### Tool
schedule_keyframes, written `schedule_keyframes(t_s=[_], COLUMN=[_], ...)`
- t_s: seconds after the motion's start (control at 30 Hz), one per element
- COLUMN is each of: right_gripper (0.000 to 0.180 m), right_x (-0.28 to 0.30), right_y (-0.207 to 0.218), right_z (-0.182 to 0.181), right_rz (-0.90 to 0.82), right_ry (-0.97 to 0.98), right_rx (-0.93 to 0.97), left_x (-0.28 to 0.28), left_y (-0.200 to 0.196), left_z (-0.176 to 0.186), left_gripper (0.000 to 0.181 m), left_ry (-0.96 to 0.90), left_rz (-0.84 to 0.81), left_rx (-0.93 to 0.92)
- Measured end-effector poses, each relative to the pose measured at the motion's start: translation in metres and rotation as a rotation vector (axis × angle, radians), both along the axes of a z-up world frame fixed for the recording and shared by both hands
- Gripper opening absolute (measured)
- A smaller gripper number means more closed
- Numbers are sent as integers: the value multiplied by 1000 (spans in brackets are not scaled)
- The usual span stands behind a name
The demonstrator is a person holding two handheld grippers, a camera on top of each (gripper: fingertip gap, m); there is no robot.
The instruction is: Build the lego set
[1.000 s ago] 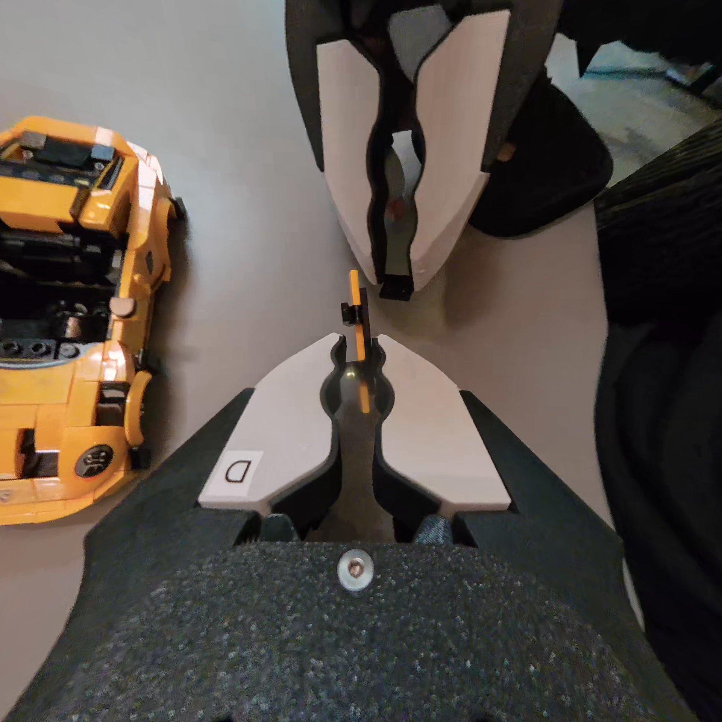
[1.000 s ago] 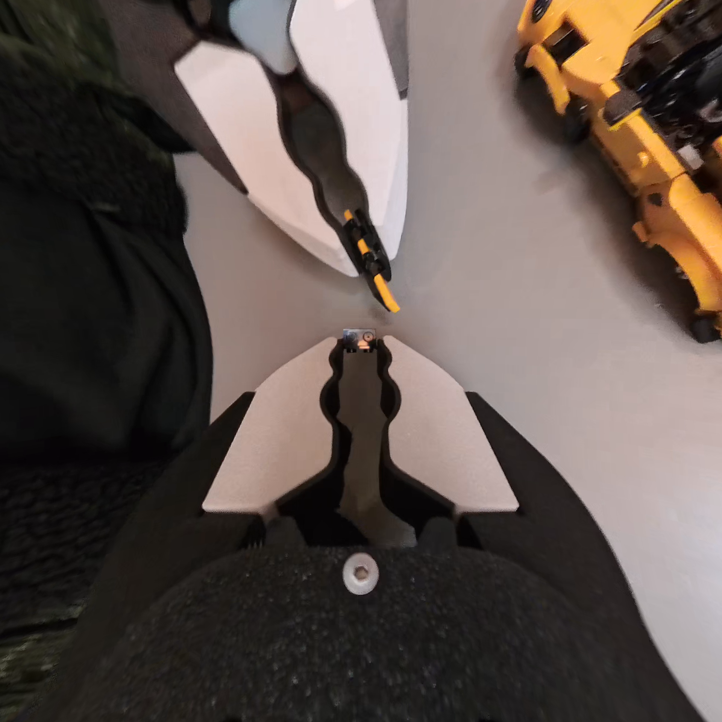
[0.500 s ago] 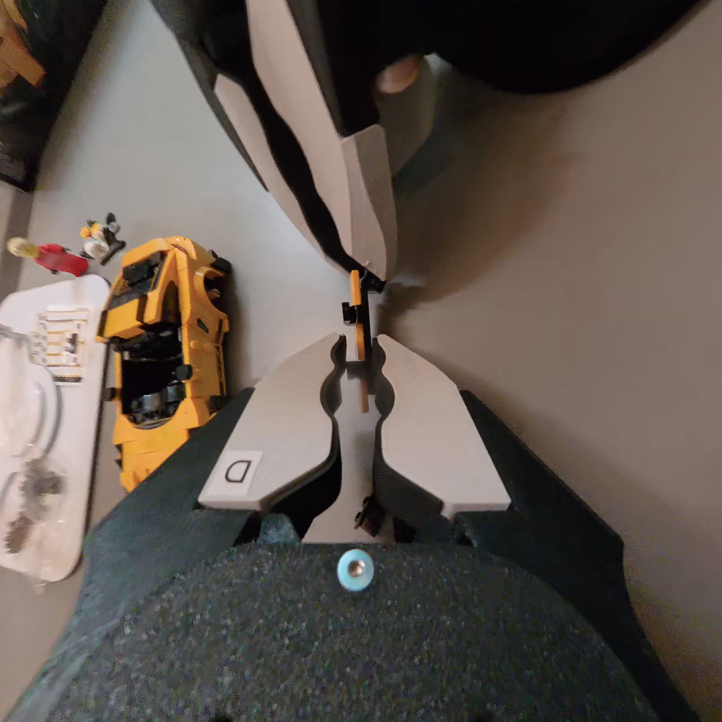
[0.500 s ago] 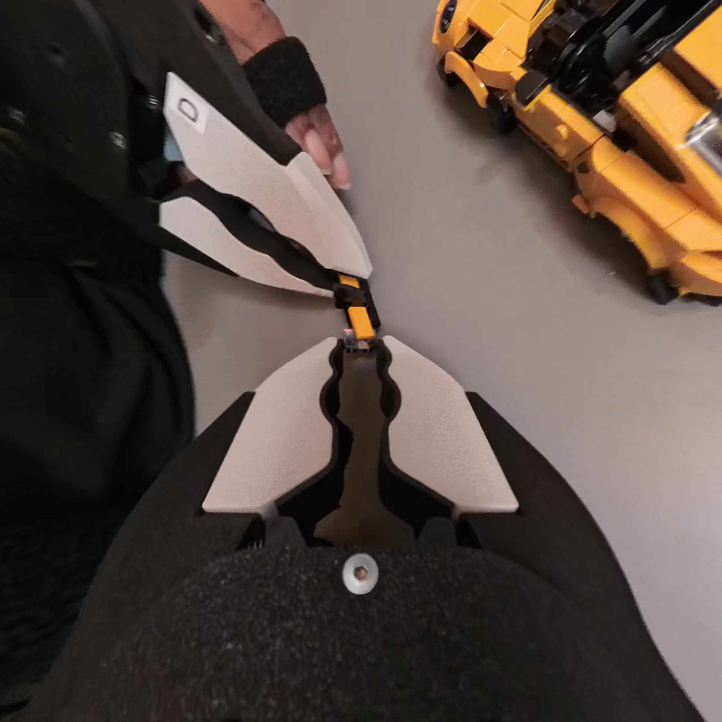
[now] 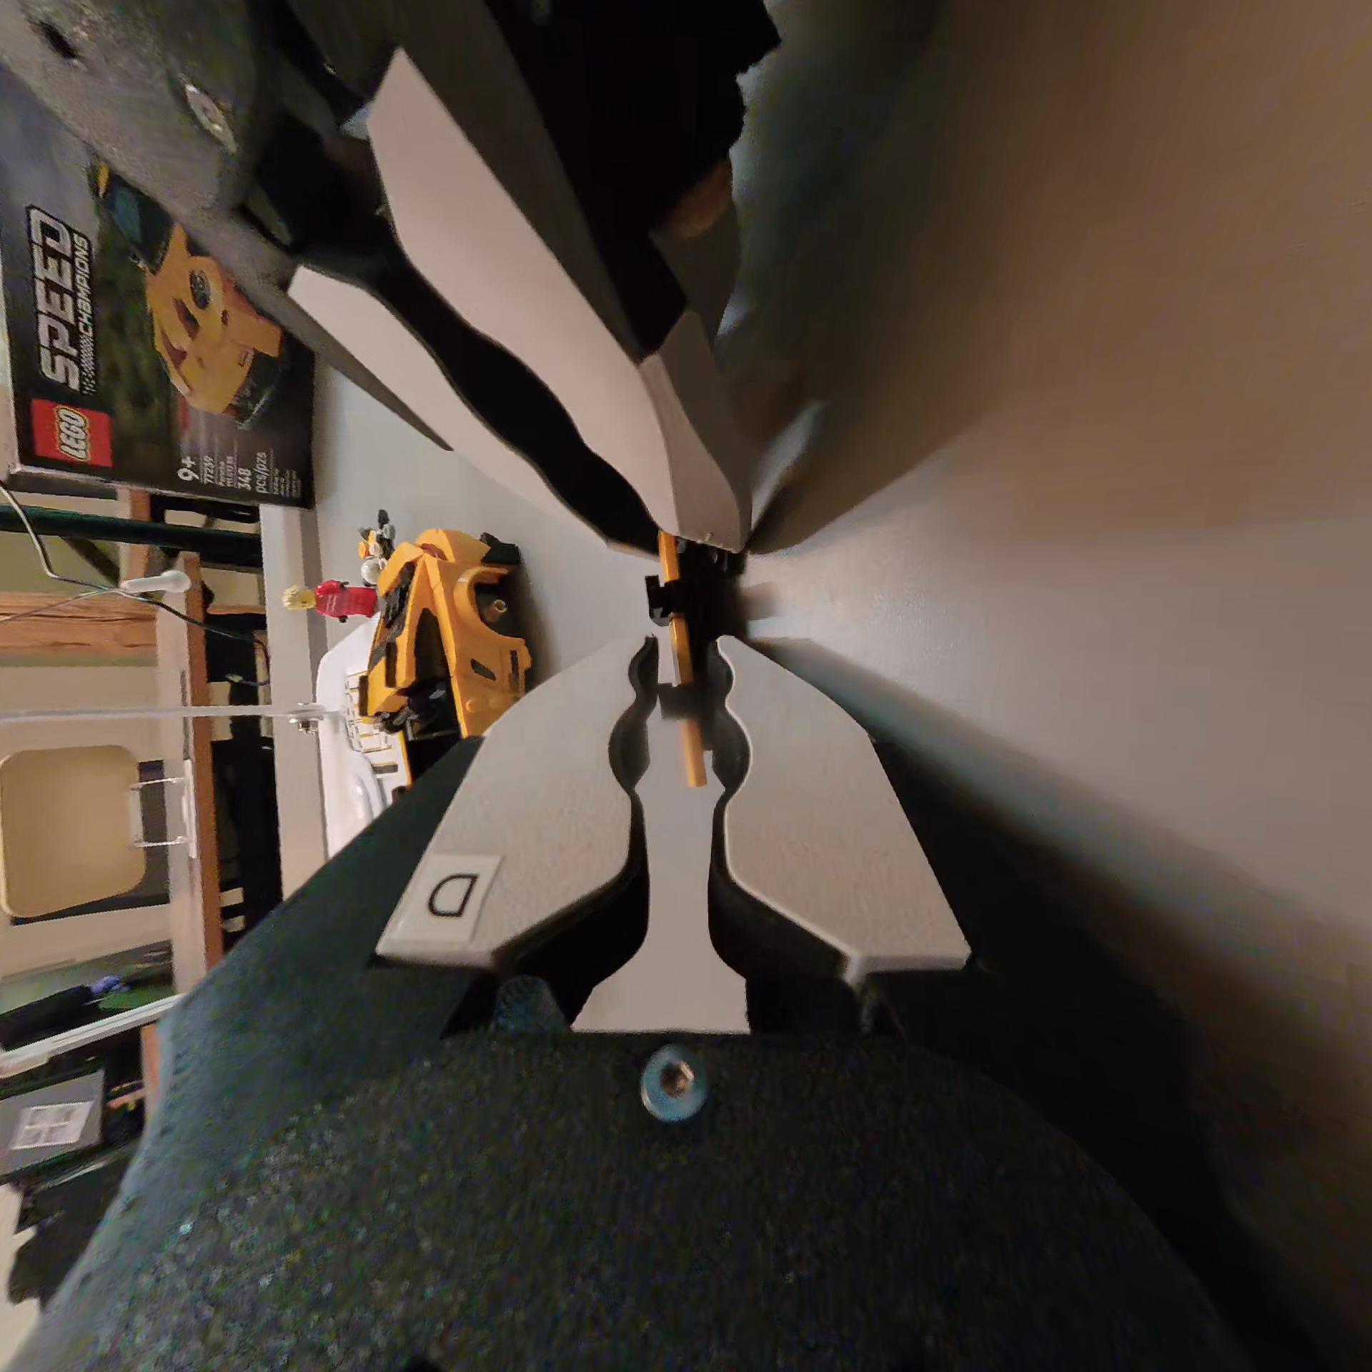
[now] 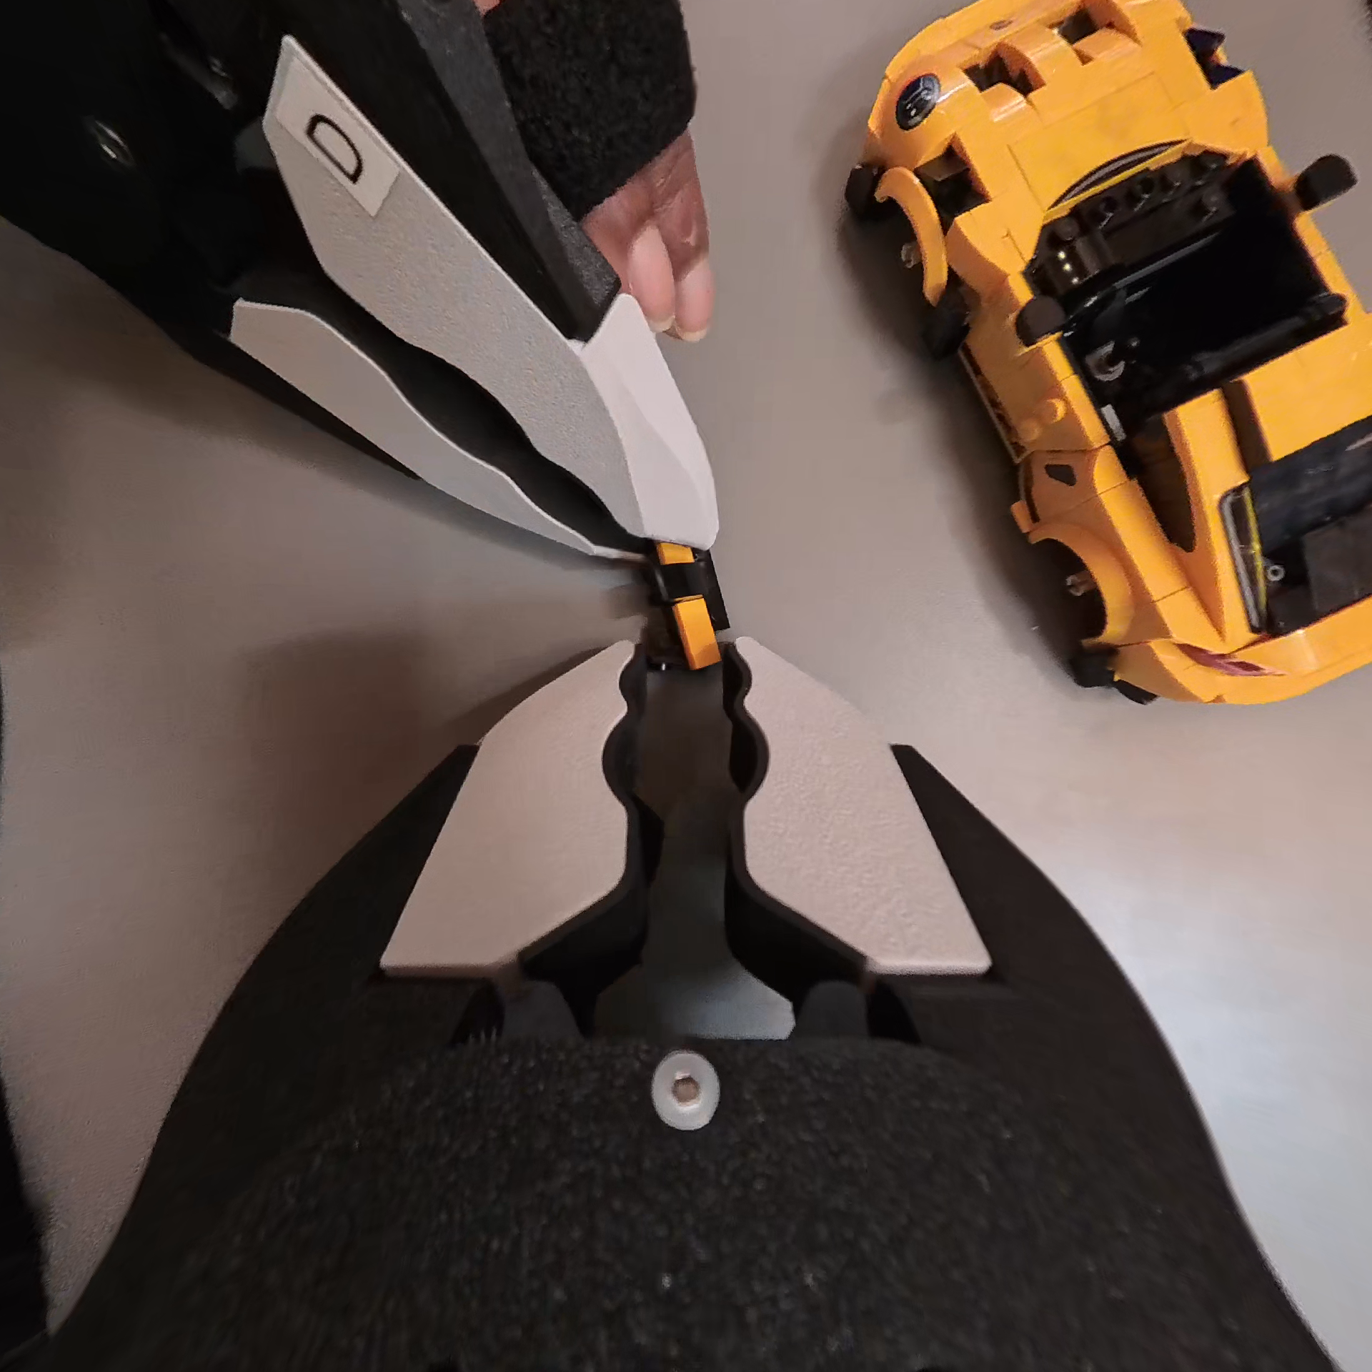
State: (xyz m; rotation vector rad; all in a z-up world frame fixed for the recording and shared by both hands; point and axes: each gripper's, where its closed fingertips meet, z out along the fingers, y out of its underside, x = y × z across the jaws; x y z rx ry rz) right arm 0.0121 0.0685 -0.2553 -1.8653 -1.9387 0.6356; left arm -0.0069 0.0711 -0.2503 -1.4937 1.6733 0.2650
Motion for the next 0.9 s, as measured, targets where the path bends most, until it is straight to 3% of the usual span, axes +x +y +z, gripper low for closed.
schedule_keyframes(t_s=[0.17, 0.33, 0.63, 0.9], right_gripper=[27, 28, 27, 27], right_x=[2, 5, 9, 6], right_y=[-1, -2, -2, -4], right_z=[0, 2, 3, 1], right_rz=[9, 3, 11, 43], right_ry=[11, 23, 37, 18], right_rx=[17, 14, 19, 27], left_x=[0, 1, 0, -5], left_y=[0, -5, -9, -12], left_z=[0, 4, 14, -3], left_gripper=[13, 26, 35, 33], left_ry=[-8, -99, -424, -206], left_rz=[-15, -14, 157, 165], left_rx=[0, -106, -617, -779])
